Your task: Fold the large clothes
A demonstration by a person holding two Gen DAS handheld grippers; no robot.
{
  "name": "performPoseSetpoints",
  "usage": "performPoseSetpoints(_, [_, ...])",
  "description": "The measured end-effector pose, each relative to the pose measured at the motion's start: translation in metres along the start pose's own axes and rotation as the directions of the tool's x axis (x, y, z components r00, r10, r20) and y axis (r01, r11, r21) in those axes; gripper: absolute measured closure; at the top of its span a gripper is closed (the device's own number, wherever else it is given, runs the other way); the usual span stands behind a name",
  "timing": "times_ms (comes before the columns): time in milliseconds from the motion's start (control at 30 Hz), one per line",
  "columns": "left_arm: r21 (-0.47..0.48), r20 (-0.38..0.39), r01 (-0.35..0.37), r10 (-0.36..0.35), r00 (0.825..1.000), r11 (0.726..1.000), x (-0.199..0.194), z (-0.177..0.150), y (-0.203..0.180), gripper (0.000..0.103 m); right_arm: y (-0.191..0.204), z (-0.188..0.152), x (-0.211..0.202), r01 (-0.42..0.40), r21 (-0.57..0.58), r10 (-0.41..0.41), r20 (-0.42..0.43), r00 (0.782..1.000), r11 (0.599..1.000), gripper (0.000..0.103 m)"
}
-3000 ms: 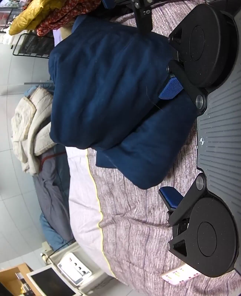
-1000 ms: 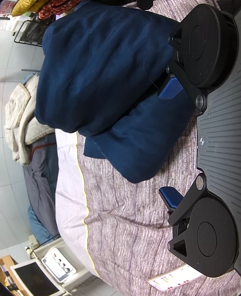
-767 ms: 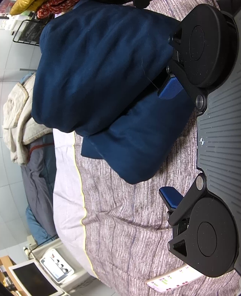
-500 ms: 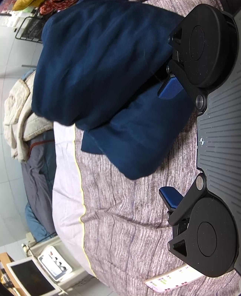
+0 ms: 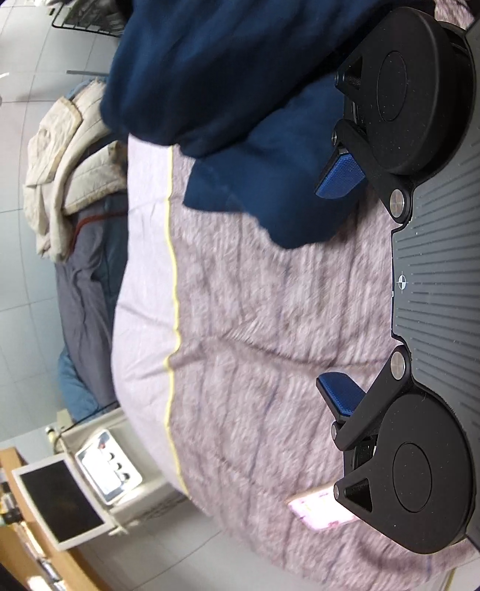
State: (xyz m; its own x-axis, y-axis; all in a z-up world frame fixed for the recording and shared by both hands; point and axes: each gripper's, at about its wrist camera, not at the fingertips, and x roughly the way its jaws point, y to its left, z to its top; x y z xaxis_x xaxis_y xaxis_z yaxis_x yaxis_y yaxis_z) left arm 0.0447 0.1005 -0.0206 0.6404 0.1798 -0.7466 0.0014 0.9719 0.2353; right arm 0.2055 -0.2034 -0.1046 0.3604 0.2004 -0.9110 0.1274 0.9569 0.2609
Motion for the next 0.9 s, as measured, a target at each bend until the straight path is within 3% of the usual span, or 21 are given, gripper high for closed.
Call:
performPoseSetpoints(67, [-0.003,0.022,-0.015,0.015,1.0,1.0,0.002,0.011,0.006,0.0,0.006,-0.029,0.01,-0.162,-0.037,0.159,-0.074,0.985,0.986,0.01])
performPoseSetpoints(133, [-0.024,0.052,-0.005,0.007,0.999,1.0,0.004,0.031,0.012,0.0,0.021,-0.072,0.002,-0.2,-0.147,0.192,-0.066,0.979,0.969,0.008])
performPoseSetpoints(200, [-0.049,0.101,0.014,-0.009,0.995,0.999,0.0,0.053,0.014,0.0,0.039,-0.119,-0.015,-0.183,-0.319,0.177,-0.046,0.983,0.93,0.005])
performPoseSetpoints(267, [-0.067,0.172,0.042,-0.03,0.985,0.997,-0.006,0.078,0.013,0.0,0.053,-0.172,-0.033,-0.206,-0.507,0.192,-0.081,0.978,0.837,0.0])
performPoseSetpoints(367, [-0.033,0.245,0.114,-0.102,0.964,0.993,-0.006,0.114,-0.004,0.0,0.071,-0.256,-0.05,-0.216,-0.721,0.17,-0.137,0.976,0.658,0.0])
performPoseSetpoints(400, [0.006,0.251,0.158,-0.154,0.956,0.987,-0.001,0.124,-0.015,0.0,0.071,-0.282,-0.049,-0.223,-0.753,0.159,-0.159,0.974,0.618,0.0])
performPoseSetpoints(433, [0.041,0.242,0.196,-0.2,0.949,0.98,0.005,0.131,-0.027,0.0,0.07,-0.3,-0.047,-0.194,-0.77,0.134,-0.141,0.981,0.608,0.0])
performPoseSetpoints(500, [0.121,0.196,0.265,-0.285,0.938,0.957,0.024,0.142,-0.056,0.0,0.062,-0.322,-0.048,-0.11,-0.763,0.099,-0.06,0.993,0.637,0.0])
performPoseSetpoints(600, [0.221,0.13,0.302,-0.335,0.933,0.927,0.054,0.149,-0.102,0.0,0.036,-0.316,-0.062,-0.085,-0.636,0.126,0.019,0.992,0.767,0.0])
performPoseSetpoints(700, [0.24,0.105,0.343,-0.376,0.921,0.908,0.069,0.157,-0.137,0.0,0.0,-0.306,-0.055,-0.094,-0.469,0.074,-0.059,0.995,0.878,0.0])
performPoseSetpoints(733, [0.225,0.097,0.388,-0.417,0.904,0.894,0.067,0.161,-0.147,0.0,-0.009,-0.307,-0.047,-0.075,-0.44,0.047,-0.073,0.996,0.895,0.0])
performPoseSetpoints(800, [0.211,0.101,0.515,-0.543,0.834,0.83,0.056,0.163,-0.164,0.0,-0.02,-0.311,-0.038,-0.022,-0.427,-0.001,-0.053,0.999,0.904,0.001])
performPoseSetpoints(833, [0.226,0.095,0.558,-0.589,0.803,0.798,0.05,0.163,-0.176,0.0,-0.021,-0.314,-0.044,-0.019,-0.413,0.014,-0.014,1.0,0.91,0.002])
performPoseSetpoints(867, [0.262,0.083,0.575,-0.612,0.786,0.775,0.045,0.16,-0.191,0.0,-0.021,-0.315,-0.054,-0.028,-0.386,0.047,0.039,0.998,0.922,0.002])
performPoseSetpoints(900, [0.307,0.079,0.555,-0.602,0.795,0.773,0.043,0.158,-0.206,0.0,-0.024,-0.313,-0.068,-0.049,-0.348,0.09,0.103,0.991,0.936,0.002])
